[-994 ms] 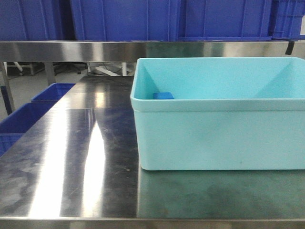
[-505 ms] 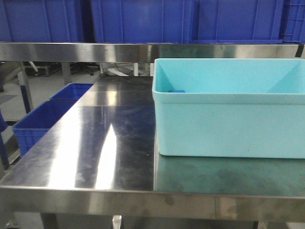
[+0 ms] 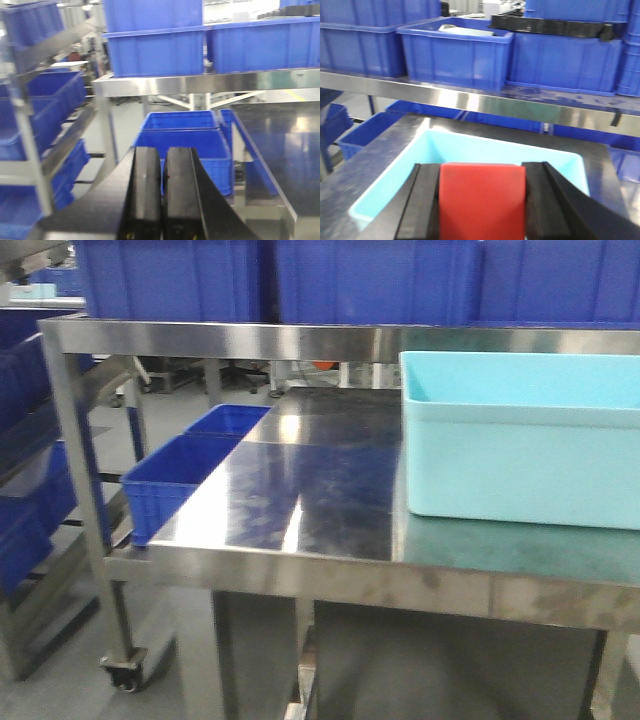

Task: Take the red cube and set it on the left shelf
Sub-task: 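Drive the base away from the table holding the red cube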

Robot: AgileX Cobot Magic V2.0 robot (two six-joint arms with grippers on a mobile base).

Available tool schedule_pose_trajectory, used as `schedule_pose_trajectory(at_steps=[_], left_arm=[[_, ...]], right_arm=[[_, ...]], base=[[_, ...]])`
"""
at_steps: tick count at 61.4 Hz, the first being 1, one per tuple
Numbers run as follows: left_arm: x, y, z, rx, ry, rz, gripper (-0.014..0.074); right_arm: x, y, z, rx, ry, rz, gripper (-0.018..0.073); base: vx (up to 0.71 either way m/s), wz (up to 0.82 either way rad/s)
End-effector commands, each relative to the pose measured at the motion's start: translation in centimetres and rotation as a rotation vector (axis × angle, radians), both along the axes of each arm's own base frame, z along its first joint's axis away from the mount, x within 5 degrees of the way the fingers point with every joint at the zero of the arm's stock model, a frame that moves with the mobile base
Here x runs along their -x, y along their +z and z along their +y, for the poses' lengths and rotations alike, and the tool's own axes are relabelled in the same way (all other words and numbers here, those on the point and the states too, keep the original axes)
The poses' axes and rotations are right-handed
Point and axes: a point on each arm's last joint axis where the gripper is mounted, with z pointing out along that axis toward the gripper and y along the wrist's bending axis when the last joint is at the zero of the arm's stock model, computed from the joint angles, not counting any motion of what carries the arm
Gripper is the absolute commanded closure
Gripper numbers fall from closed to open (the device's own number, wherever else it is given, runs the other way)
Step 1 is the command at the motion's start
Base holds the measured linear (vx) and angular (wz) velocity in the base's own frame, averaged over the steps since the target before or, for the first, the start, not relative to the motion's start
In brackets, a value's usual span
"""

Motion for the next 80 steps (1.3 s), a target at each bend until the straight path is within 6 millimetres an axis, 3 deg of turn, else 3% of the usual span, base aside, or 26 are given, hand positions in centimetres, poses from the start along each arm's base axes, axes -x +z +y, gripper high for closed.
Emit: schedule_pose_trajectory(at_steps=[1,80], left_arm=[[-0.09,-0.03,0.09,0.016,0.010,-0.054,0.0491],[-0.09,-0.03,0.09,0.016,0.010,-0.054,0.0491]], right_arm=[[0.14,1.76,0.04,0.005,0.008,-0.114,0.0502],[0.14,1.76,0.04,0.005,0.008,-0.114,0.0502]], base=[[-0.17,0.46],[-0.19,0.36]])
